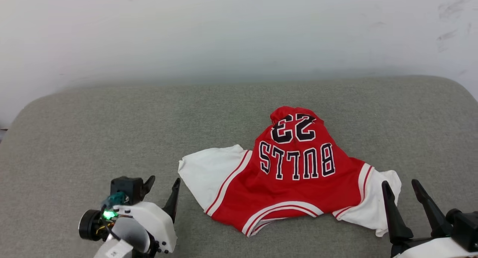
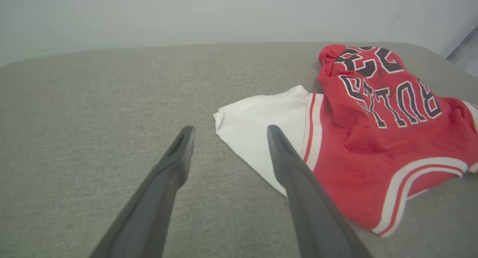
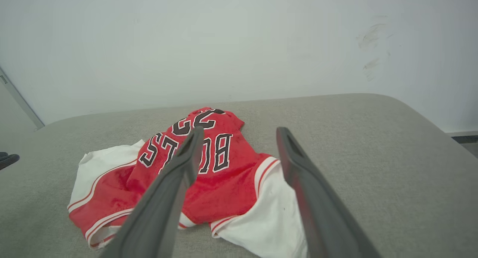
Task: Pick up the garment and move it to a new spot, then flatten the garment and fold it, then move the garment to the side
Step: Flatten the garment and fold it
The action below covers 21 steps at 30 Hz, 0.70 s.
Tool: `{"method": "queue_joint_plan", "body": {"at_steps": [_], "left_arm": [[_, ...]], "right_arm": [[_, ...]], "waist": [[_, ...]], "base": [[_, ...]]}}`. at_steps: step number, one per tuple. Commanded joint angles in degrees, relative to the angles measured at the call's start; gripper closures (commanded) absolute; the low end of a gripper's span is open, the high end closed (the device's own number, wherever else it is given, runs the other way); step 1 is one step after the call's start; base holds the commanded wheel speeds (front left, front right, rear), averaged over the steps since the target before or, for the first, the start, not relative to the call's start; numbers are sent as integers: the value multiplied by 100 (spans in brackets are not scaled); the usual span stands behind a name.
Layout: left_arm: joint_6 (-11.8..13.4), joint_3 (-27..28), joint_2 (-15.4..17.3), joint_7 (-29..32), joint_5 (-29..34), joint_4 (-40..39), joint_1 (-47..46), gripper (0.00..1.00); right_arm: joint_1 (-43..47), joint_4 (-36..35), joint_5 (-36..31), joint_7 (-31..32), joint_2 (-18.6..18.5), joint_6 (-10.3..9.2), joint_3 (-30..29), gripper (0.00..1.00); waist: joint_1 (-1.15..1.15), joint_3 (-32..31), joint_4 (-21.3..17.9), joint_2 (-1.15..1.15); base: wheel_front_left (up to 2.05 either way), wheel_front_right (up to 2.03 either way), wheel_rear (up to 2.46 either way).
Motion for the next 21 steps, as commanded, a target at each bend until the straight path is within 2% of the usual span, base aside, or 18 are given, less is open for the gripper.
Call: {"method": "queue_joint_plan", "body": {"at_steps": [1,5,11,17,21], "left_arm": [[-71,-16,54,261,-80,97,-187,0],[-315,-155,167,1097,-328,435,-678,0],[-481,-364,391,2217,-693,955,-1418,0],[-536,-682,604,2796,-927,1383,-1936,0],[-551,-1174,632,3241,-1149,1593,-2049,0]], "right_arm": [[71,-50,21,50,2,-4,21,0],[-35,-102,92,83,2,-4,60,0],[-249,-89,145,34,2,-4,86,0],[-468,64,215,-80,2,-4,152,0],[-577,200,265,-162,2,-4,160,0]], "waist": [[0,88,-149,0],[0,345,-300,0],[0,868,-452,0],[0,1292,-540,0],[0,1430,-561,0]], "base": [[0,0,0],[0,0,0],[0,0,0],[0,0,0],[0,0,0]]}}
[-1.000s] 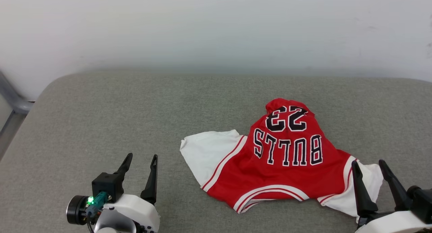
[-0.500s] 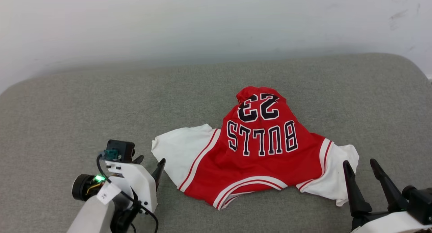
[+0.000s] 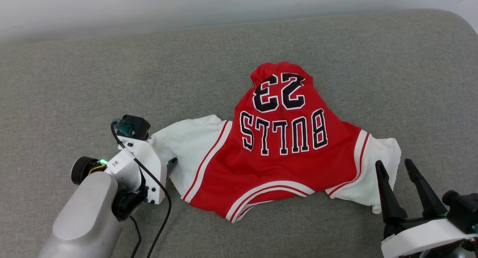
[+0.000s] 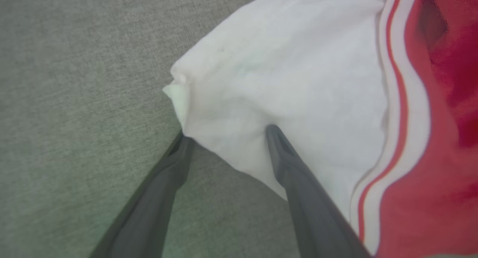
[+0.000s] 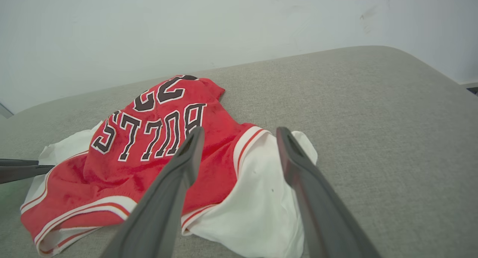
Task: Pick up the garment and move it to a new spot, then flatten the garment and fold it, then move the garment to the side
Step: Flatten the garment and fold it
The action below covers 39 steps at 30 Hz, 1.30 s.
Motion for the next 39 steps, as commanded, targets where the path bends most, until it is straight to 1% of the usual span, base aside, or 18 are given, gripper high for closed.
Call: {"method": "queue_joint_plan", "body": {"at_steps": [1,2,3,4,6,9,15,19,24,29,34,36,39], "left_arm": [[-19,-308,-52,245,-159,174,110,4],[-20,-445,-28,317,-233,195,97,42],[-21,-557,-20,329,-306,182,88,67],[-22,-635,-3,256,-360,162,60,100],[-22,-714,82,77,-362,172,1,100],[1,-654,161,-414,-274,202,-8,100],[362,-349,261,-1338,-188,108,184,100],[574,-180,360,-1671,-225,-138,481,100],[827,-43,509,-1781,-294,-627,994,100],[1065,5,620,-1739,-352,-1247,1489,100],[1175,-56,634,-1591,-391,-1788,1807,100],[1210,-74,635,-1546,-390,-1947,1843,100],[1235,-86,637,-1536,-402,-2108,1861,100]], "right_arm": [[-103,61,24,-41,3,-4,9,0],[-128,100,33,-53,3,-4,12,0],[-162,124,45,-67,3,-4,12,0],[-183,151,66,-78,3,-4,15,0],[-193,201,66,-78,3,-4,-2,0],[-174,286,127,-30,3,-4,-71,0],[-92,368,173,126,4,-4,-267,0],[9,476,249,427,3,-4,-403,0],[185,640,316,1082,3,-4,-597,0],[362,681,186,2253,3,-4,-639,0],[361,559,55,3237,3,-4,-484,0],[255,602,-22,3485,2,-4,-444,0],[95,802,-165,3694,-53,-4,-459,0]], "waist": [[-1,93,-34,0],[-1,109,-38,0],[-1,120,-40,0],[-1,129,-39,0],[-1,124,-29,0],[-1,39,20,0],[-1,-256,207,0],[-1,-469,376,0],[-1,-697,582,0],[-1,-844,781,0],[-1,-856,957,0],[-1,-814,1014,0],[-1,-722,1091,0]], "base": [[0,0,0],[0,0,0],[0,0,0],[0,0,0],[0,0,0],[0,0,0],[0,0,0],[0,0,0],[0,0,0],[0,0,0],[0,0,0],[0,0,0],[0,0,0]]}}
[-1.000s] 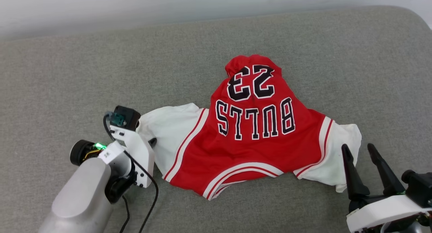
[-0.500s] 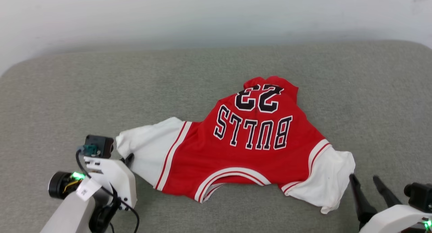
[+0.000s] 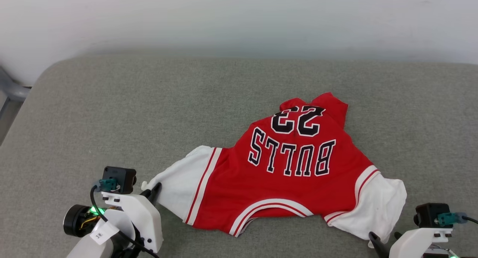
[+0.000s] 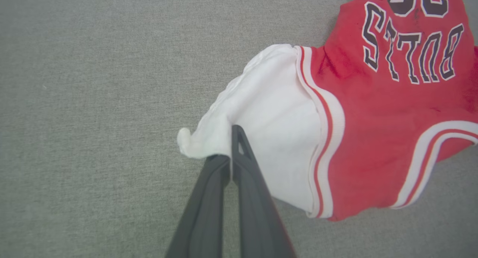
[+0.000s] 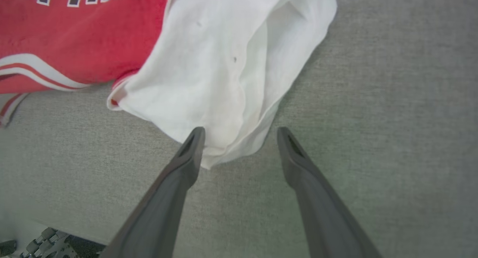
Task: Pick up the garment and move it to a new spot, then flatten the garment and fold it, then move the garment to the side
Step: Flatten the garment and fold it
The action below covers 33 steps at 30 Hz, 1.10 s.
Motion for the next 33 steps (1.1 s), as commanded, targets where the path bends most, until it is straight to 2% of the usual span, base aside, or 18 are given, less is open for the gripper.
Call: {"method": "queue_joint_plan", "body": {"at_steps": [1,8,10,16,23,27,33], "left_arm": [[35,13,21,-17,-18,-80,31,100],[12,-3,-8,-90,-36,-144,-8,100],[9,-2,-20,-116,-47,-129,-16,100],[25,24,7,-251,-17,-96,-11,100],[85,130,67,-573,69,-227,-88,100],[164,301,102,-896,158,-440,-262,100],[223,481,119,-1260,289,-683,-747,100]], "right_arm": [[-170,181,-84,76,-47,-4,-26,0],[-262,1005,158,579,-8,0,291,0],[-306,1179,251,662,17,6,340,98],[-533,1081,338,319,-79,-4,255,100],[-771,361,212,-756,-193,-3,74,100],[-957,-76,84,-1171,-225,-3,34,100],[-1501,-545,-113,-1366,-338,-3,91,100]], "waist": [[0,105,74,0],[0,249,154,0],[0,255,164,0],[0,173,166,0],[0,-100,132,0],[0,-238,100,0],[0,-332,32,0]], "base": [[0,0,0],[0,0,0],[0,0,0],[0,0,0],[0,0,0],[0,0,0],[0,0,0]]}}
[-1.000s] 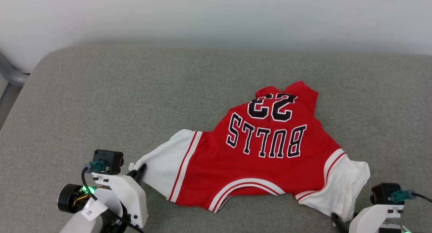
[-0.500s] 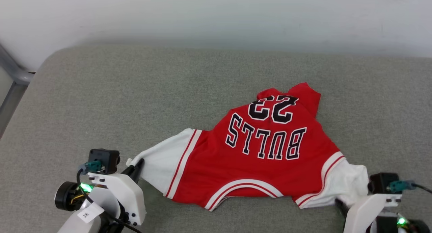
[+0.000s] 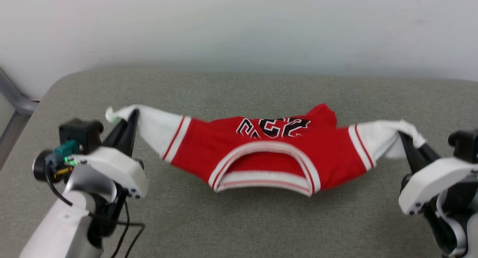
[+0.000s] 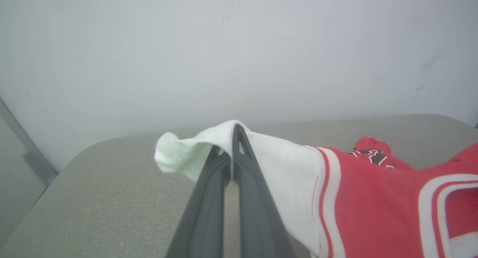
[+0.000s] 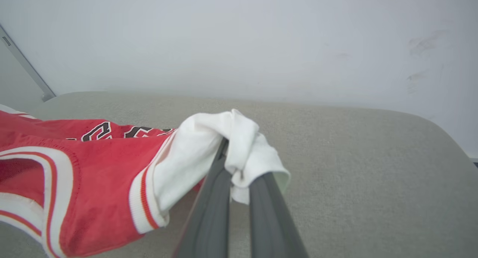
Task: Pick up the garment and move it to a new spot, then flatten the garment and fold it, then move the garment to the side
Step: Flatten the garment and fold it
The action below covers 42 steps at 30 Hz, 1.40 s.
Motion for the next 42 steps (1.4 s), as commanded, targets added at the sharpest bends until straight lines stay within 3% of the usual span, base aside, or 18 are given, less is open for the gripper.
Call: {"method": "queue_joint_plan", "body": {"at_steps": [1,9,20,34,42], "left_arm": [[-25,45,-21,-45,-35,-40,-242,100],[-398,10,-151,-124,14,352,-1699,100],[-972,104,-292,-452,38,1891,-4104,100],[-1223,229,-103,-1275,308,3609,-6616,100],[-1322,171,-129,-1502,245,4324,-7084,100]], "right_arm": [[-281,-78,-88,-14,-62,-2,28,100],[-1668,148,-234,66,-256,-3,189,100],[-4060,1191,-314,-251,-567,-3,459,100],[-7094,2745,-681,-1035,-509,-3,620,100],[-7688,3397,-836,-1314,-323,-3,687,100]], "waist": [[0,9,-24,0],[0,339,-20,0],[0,1345,-139,0],[0,2530,-503,0],[0,3111,-564,0]], "base": [[0,0,0],[0,0,0],[0,0,0],[0,0,0],[0,0,0]]}}
